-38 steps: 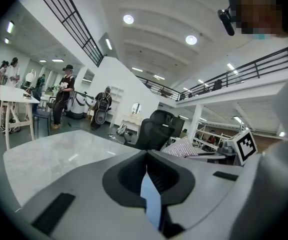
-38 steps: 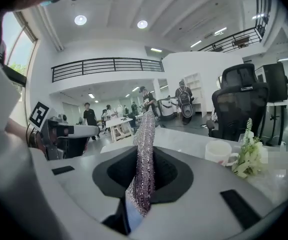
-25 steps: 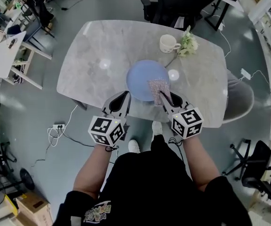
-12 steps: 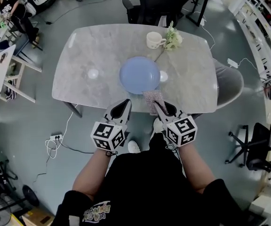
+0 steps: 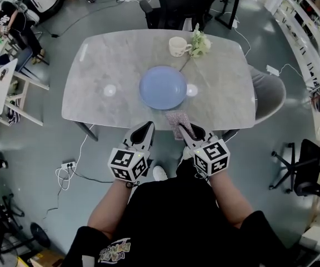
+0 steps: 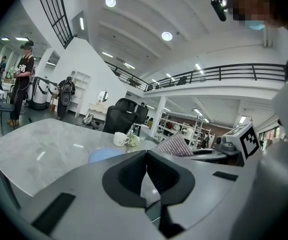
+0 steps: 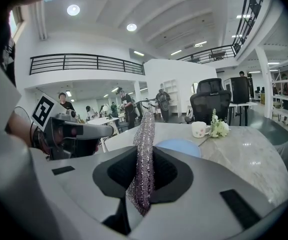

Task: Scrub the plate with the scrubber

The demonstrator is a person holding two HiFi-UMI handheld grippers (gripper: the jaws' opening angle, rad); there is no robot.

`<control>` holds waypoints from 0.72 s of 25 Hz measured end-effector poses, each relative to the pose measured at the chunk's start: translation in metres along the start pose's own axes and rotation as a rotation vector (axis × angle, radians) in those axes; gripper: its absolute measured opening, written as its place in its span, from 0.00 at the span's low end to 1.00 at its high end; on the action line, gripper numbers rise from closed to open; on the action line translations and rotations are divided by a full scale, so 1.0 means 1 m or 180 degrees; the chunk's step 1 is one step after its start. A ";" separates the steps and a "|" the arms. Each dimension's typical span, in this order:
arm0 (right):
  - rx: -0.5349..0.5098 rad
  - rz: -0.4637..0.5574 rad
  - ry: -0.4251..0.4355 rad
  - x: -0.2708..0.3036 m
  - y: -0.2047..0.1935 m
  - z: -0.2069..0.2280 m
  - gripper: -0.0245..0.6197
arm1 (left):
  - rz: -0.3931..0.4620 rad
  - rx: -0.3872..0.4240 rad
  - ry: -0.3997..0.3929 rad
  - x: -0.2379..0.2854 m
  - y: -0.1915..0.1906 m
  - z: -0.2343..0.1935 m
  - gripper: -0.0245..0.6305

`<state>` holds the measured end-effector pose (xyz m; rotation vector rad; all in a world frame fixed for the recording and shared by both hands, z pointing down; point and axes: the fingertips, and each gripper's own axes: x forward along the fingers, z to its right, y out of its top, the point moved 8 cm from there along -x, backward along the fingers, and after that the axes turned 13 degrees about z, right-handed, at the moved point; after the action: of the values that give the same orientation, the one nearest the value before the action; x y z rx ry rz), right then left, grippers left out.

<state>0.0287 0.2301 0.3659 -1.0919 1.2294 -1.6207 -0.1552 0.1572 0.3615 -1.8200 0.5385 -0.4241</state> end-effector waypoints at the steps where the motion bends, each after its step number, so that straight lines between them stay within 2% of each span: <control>1: -0.0001 -0.0001 0.0010 0.000 0.000 -0.001 0.15 | 0.0000 0.0002 0.0005 -0.001 0.000 0.000 0.07; 18: 0.0035 -0.0035 0.0032 -0.004 -0.006 -0.003 0.15 | -0.0010 -0.0066 0.0074 -0.007 -0.007 0.001 0.07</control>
<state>0.0262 0.2358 0.3710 -1.0866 1.2217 -1.6412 -0.1594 0.1641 0.3675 -1.8379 0.5579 -0.4439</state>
